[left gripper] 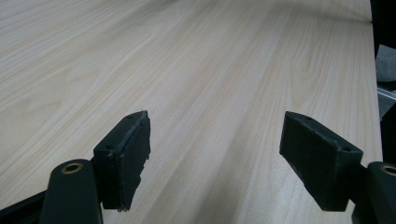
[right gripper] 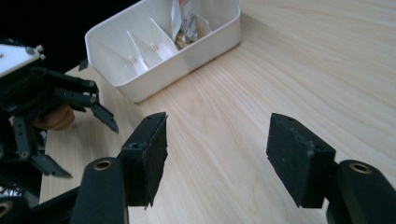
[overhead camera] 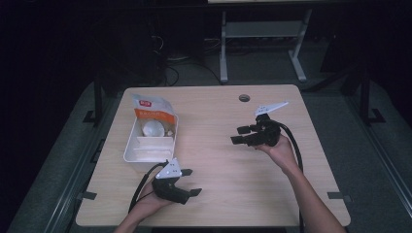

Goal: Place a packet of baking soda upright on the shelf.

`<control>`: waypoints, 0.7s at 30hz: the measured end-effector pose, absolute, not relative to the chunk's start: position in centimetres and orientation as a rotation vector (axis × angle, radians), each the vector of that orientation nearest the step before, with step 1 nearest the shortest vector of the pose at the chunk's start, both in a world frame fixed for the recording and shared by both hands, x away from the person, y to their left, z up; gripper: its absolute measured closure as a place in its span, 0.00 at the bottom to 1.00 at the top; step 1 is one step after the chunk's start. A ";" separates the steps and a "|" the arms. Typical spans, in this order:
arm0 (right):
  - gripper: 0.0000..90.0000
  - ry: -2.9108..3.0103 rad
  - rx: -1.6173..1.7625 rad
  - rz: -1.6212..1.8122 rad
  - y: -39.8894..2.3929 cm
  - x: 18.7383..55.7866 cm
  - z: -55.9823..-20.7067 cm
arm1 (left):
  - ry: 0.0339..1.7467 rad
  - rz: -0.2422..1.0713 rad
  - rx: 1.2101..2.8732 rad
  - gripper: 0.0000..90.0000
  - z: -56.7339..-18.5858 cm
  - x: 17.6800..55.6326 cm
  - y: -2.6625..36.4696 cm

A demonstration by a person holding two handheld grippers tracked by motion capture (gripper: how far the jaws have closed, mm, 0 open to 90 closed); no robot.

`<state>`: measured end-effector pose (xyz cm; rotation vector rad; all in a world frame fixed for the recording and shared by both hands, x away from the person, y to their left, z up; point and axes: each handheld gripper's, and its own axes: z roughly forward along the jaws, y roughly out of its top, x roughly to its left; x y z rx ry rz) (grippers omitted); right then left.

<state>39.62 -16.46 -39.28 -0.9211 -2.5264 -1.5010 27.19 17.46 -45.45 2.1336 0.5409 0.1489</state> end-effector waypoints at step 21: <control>0.38 -2.507 -0.930 -1.502 -19.0 37.1 -40.2 | 0.567 0.143 2.111 0.27 -45.4 27.5 17.8</control>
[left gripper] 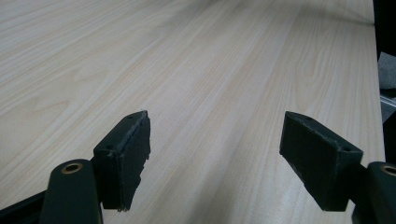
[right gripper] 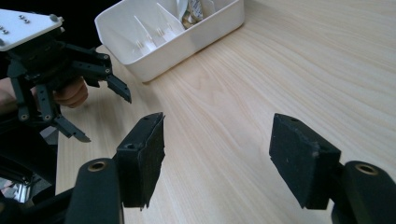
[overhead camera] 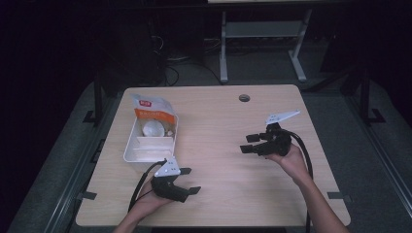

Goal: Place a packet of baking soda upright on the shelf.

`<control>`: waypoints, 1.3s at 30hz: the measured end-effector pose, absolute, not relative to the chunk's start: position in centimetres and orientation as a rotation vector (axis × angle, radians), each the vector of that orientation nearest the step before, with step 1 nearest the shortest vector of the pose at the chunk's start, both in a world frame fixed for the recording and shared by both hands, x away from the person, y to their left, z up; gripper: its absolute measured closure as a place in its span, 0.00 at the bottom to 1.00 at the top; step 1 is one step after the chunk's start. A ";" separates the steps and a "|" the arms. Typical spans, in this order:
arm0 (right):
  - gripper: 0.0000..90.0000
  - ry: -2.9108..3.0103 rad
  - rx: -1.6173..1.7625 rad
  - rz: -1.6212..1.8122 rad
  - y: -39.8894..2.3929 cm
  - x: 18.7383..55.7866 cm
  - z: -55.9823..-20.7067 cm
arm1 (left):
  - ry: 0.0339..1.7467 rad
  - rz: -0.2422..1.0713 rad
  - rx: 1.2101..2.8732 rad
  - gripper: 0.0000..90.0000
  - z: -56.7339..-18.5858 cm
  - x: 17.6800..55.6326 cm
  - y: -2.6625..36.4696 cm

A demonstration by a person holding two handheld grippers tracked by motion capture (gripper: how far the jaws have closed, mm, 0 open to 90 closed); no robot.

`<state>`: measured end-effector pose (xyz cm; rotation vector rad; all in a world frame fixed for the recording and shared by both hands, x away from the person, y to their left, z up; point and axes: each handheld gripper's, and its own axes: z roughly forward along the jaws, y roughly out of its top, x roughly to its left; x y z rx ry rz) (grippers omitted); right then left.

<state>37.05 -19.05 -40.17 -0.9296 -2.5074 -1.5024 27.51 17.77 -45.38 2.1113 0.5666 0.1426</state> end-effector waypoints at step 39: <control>0.34 -2.461 -1.097 -1.481 -25.9 29.9 -45.0 | 0.586 0.138 2.099 0.27 -45.4 27.8 17.9</control>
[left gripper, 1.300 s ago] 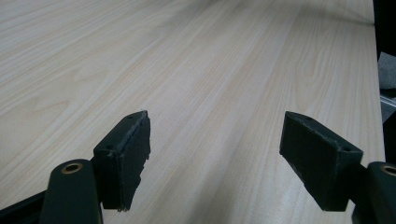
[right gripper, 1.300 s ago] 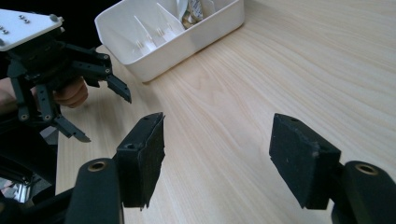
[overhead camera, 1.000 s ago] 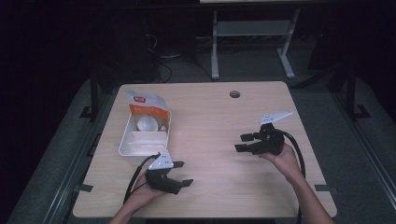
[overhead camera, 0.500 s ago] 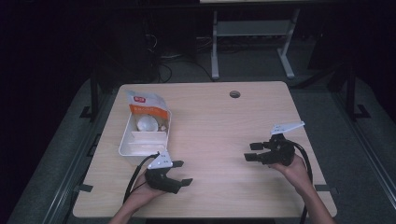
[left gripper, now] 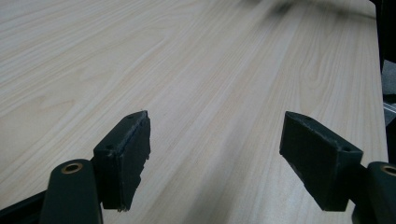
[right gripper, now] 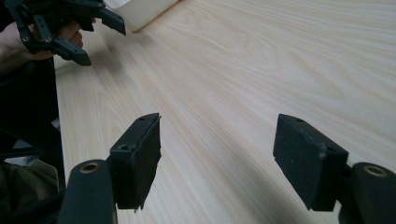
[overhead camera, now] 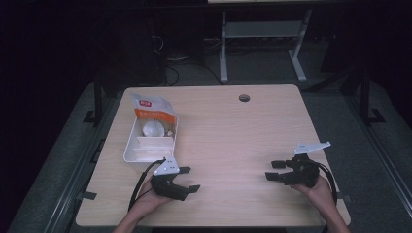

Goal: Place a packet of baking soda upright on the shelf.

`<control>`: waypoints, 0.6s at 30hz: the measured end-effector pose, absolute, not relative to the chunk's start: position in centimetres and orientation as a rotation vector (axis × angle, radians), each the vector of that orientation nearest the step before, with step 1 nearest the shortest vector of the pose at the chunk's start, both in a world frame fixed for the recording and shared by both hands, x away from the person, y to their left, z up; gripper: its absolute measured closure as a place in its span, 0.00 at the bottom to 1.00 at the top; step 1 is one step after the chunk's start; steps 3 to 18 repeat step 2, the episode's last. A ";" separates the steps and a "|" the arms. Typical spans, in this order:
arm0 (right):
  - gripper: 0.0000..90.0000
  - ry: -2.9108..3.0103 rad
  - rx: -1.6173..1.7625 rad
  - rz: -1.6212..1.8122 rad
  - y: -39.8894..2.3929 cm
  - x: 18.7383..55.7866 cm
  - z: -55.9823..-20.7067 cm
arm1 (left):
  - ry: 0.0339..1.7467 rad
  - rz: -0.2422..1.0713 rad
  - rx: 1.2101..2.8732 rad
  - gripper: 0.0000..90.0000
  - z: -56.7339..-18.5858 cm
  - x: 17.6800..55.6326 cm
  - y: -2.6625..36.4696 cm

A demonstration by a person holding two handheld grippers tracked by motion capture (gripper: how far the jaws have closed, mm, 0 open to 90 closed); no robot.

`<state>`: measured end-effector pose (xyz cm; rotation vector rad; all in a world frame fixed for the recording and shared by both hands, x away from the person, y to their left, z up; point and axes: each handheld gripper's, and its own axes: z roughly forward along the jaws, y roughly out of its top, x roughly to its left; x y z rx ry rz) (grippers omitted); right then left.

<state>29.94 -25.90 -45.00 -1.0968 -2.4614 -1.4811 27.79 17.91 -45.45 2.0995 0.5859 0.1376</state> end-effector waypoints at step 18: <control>0.34 -2.471 -1.101 -1.490 -25.9 29.7 -45.0 | 0.584 0.140 2.099 0.27 -45.5 27.8 17.9</control>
